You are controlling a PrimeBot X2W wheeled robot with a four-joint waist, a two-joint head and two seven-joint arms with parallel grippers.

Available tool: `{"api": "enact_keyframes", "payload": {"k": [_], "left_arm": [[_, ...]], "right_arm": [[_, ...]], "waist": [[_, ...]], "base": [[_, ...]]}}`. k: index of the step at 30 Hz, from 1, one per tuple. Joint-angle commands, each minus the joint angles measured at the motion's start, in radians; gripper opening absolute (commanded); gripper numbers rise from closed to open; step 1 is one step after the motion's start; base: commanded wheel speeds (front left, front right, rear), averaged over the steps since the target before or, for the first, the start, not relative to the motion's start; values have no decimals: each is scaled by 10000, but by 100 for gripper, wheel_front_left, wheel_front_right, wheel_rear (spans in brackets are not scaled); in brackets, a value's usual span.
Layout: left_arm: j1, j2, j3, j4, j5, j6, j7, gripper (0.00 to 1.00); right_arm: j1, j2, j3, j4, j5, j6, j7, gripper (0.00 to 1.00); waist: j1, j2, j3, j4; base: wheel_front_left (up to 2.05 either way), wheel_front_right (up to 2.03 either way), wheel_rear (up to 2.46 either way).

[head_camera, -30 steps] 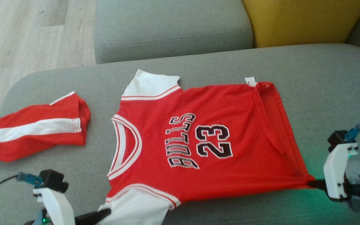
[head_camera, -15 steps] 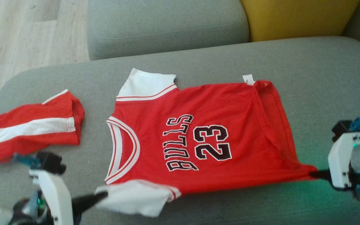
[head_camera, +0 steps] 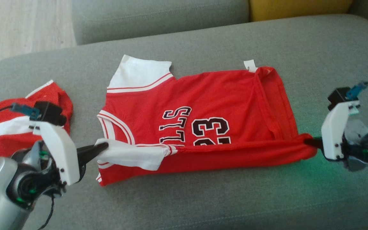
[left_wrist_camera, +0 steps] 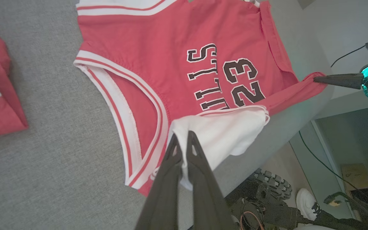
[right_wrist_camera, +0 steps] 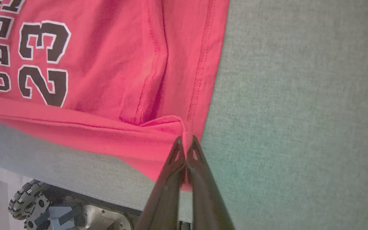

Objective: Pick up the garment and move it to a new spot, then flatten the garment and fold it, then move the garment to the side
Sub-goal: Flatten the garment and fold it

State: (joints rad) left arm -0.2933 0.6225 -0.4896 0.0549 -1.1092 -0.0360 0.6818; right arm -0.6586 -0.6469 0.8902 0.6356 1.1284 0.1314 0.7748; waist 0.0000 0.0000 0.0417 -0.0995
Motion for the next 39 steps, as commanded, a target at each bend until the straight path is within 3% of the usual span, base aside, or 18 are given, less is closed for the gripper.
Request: {"api": "enact_keyframes", "payload": {"k": [1, 8, 19, 20, 21, 27, 32, 39], "left_arm": [[-860, 255, 402, -45, 179, -50, 15, 0], [-1537, -27, -37, 859, 682, -189, 83, 0], [-2327, -562, -222, 2117, 1096, -305, -391, 0], [-2394, -618, -184, 2225, 1167, -252, -550, 34], [-2461, -689, -147, 2335, 1250, -184, -737, 100], [-2734, -1168, 221, 2918, 1561, 150, -2083, 100], [-2897, -1706, 1071, 3307, 1745, 599, -4293, 100], [-2504, -2498, 1948, 2985, 1721, 577, -7078, 100]], "right_arm": [[-437, -12, -184, -66, -225, -7, -165, 0], [-828, 698, -252, 292, -946, -7, -894, 0], [-1030, 912, -204, 634, -1272, -7, -1950, 0], [-1061, 913, -216, 687, -1336, -7, -2116, 9], [-1093, 916, -227, 742, -1432, -7, -2347, 100], [-1109, 1042, -404, 1025, -1646, -7, -3784, 100], [-1045, 1083, -766, 1188, -1915, -7, -5745, 100], [-585, 1281, -1328, 1240, -2484, -7, -8518, 100]], "waist": [[0, 0, 179, -95], [0, 0, 732, -129], [0, 0, 1145, -37], [0, 0, 1163, -38], [0, 0, 1171, -37], [0, 0, 1044, -22], [0, 0, 796, 25], [0, 0, 315, 115]], "base": [[0, 0, 0], [0, 0, 0], [0, 0, 0], [0, 0, 0], [0, 0, 0], [0, 0, 0], [0, 0, 0], [0, 0, 0]]}}
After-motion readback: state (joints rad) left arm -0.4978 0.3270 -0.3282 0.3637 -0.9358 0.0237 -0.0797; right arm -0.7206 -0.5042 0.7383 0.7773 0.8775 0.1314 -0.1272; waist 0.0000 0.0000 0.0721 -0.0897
